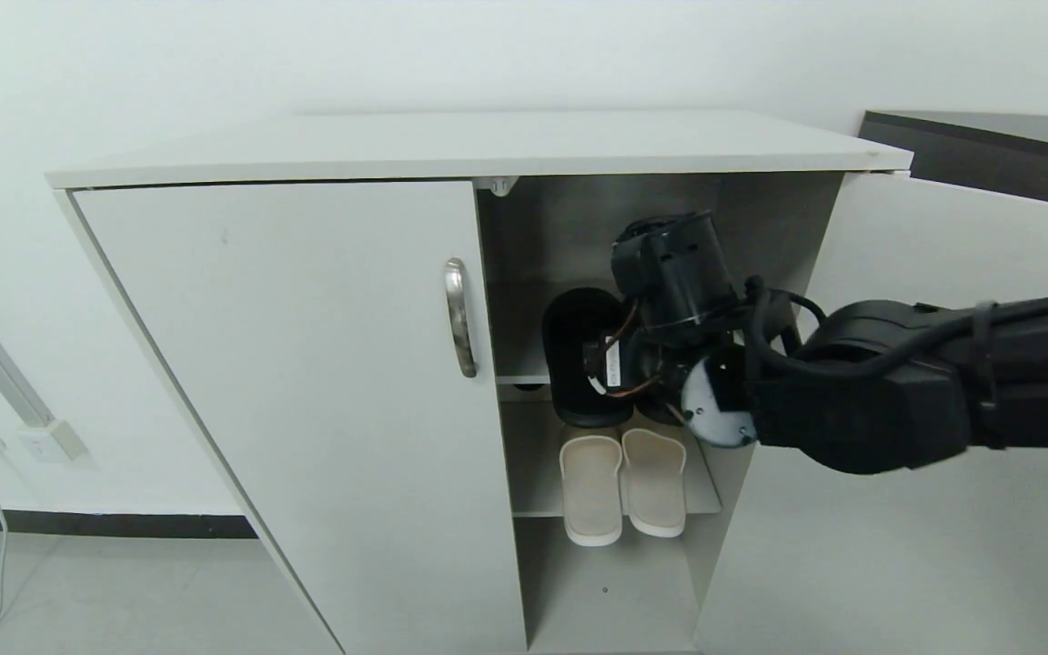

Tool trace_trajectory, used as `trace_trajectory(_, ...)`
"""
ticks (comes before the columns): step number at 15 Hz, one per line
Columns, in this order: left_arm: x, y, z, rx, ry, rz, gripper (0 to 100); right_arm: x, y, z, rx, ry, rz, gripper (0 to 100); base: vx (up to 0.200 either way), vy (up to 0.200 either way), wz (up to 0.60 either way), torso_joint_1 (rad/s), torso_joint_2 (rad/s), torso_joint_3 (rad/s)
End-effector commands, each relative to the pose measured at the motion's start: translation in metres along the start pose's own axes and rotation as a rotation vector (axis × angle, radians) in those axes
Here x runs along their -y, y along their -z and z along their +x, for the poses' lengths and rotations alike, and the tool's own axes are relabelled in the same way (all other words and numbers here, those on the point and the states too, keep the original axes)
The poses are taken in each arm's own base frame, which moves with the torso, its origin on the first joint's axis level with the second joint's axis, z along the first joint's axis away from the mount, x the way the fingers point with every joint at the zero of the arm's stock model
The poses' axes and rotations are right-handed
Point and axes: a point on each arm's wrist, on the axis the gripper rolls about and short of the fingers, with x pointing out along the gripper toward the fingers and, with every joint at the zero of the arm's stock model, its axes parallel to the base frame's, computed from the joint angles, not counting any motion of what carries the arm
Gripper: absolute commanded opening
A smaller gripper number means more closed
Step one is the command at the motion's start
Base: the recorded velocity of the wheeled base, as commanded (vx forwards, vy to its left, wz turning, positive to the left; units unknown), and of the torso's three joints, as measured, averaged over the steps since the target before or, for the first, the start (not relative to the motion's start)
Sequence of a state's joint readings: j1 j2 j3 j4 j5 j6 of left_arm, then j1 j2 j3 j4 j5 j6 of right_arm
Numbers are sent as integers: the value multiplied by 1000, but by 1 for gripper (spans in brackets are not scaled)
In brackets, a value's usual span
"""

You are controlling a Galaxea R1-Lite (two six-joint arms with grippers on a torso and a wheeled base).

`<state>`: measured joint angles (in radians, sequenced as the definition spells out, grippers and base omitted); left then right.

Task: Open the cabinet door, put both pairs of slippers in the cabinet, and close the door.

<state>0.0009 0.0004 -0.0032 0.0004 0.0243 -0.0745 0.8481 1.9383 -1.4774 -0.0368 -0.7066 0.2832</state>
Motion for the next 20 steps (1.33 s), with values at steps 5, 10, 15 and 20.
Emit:
trace_trajectory(5,0,0,0,1,1,-5,0,38,28,-84,58,-243,-33,0,0,0,0,0,0,0)
trace_trajectory(10,0,0,0,-1,7,-4,0,31,50,-69,-4,-231,-75,0,0,0,0,0,0,0)
trace_trajectory(15,0,0,0,-1,7,-5,0,19,70,-51,-19,-217,-81,0,0,0,0,0,0,0)
trace_trajectory(20,0,0,0,0,7,-5,0,19,72,-51,-20,-217,-84,0,0,0,0,0,0,0)
